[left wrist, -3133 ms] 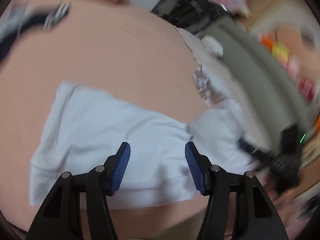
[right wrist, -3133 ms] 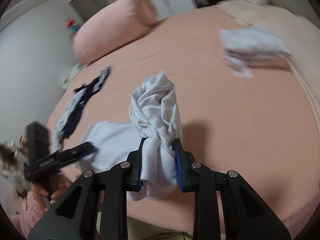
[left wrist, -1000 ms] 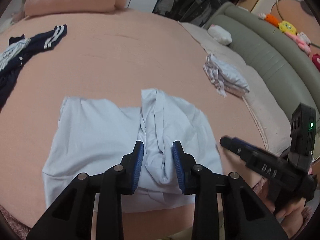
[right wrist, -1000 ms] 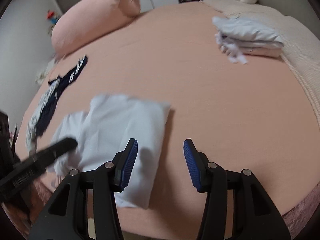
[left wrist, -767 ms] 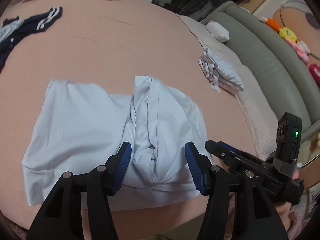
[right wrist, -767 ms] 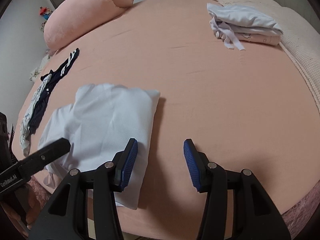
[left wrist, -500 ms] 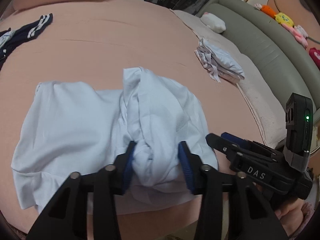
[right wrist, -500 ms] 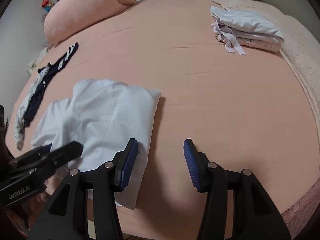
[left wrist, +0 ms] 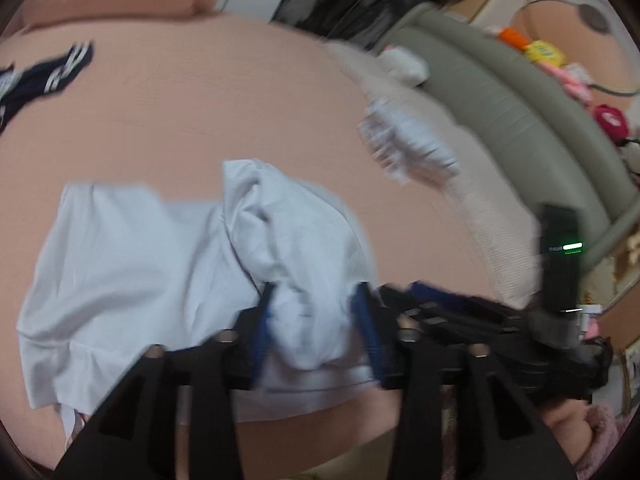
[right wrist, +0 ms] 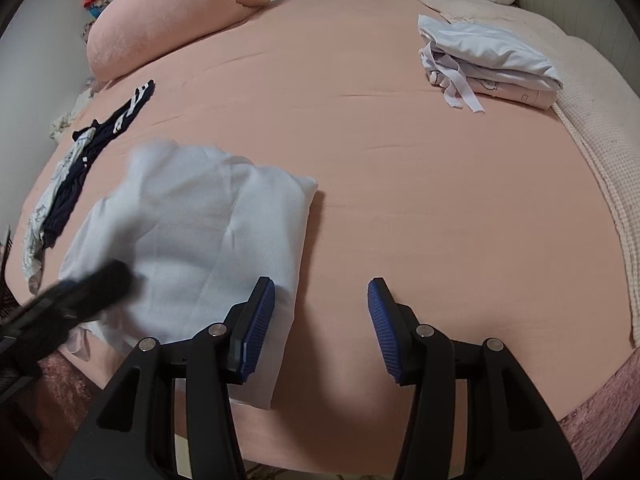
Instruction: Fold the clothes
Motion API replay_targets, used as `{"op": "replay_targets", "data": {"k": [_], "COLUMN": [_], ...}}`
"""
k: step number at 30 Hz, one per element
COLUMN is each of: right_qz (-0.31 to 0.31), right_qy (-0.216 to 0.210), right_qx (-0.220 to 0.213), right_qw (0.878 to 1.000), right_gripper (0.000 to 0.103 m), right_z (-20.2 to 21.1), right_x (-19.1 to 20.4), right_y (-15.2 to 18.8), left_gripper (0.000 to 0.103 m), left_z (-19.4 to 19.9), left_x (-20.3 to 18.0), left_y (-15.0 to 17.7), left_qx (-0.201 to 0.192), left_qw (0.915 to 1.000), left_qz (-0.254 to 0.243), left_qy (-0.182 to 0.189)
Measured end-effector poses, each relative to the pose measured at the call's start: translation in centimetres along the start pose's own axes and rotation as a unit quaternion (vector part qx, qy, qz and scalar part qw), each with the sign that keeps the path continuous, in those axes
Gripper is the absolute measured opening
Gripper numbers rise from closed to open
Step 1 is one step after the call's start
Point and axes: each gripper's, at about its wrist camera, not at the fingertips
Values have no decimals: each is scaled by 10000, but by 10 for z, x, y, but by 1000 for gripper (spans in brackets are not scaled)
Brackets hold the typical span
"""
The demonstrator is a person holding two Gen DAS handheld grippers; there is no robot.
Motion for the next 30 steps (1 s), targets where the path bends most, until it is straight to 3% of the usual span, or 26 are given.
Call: {"op": "replay_targets", "data": {"k": [2, 3, 5, 11, 14, 17, 21, 22, 26, 28, 30], "right_qz": [-11, -10, -14, -150, -164, -35, 191, 207, 327, 402, 434], "right_qy": [-15, -11, -7, -227, -393, -548, -608, -614, -731, -804, -866], "right_qx": [1, 3, 4, -141, -281, -273, -41, -1, -44, -117, -167], "right_qw": [10000, 10000, 10000, 9995, 9987, 9981, 9980, 9979, 9968, 9959, 9952], "right_gripper": [50, 50, 50, 50, 51, 54, 55, 55, 55, 60, 62], "right_z": [0, 1, 1, 11, 15, 12, -2, -4, 0, 3, 3], "right_x": [0, 0, 0, 1, 9, 21, 35, 36, 43, 47, 51], "right_y": [0, -1, -1, -6, -10, -9, -1, 1, 4, 3, 1], "left_gripper": [42, 28, 20, 18, 18, 19, 23, 24, 45, 48, 49], "left_z": [-6, -6, 1, 63, 85, 76, 36, 37, 61, 64, 52], "left_x": [1, 0, -2, 5, 21, 45, 72, 77, 89, 92, 91], "left_y": [3, 3, 1, -16, -22, -19, 1, 4, -1, -8, -12], "left_qx": [17, -29, -224, -1041, -1177, -841, 112, 128, -265, -360, -196], "left_qw": [10000, 10000, 9997, 9940, 9911, 9910, 9840, 9841, 9859, 9897, 9926], "left_qz": [-7, -3, 54, 240, 269, 411, 410, 522, 908, 882, 802], "left_qy": [-66, -71, -40, -246, -565, -955, -1730, -1691, -1380, -1068, -889]}}
Point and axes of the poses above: each gripper's, at about its wrist camera, not at the fingertips, and z roughly against the way its jaws point, x to its left, y to its underside, and after that the axes turned 13 degrees about -y, right-handed
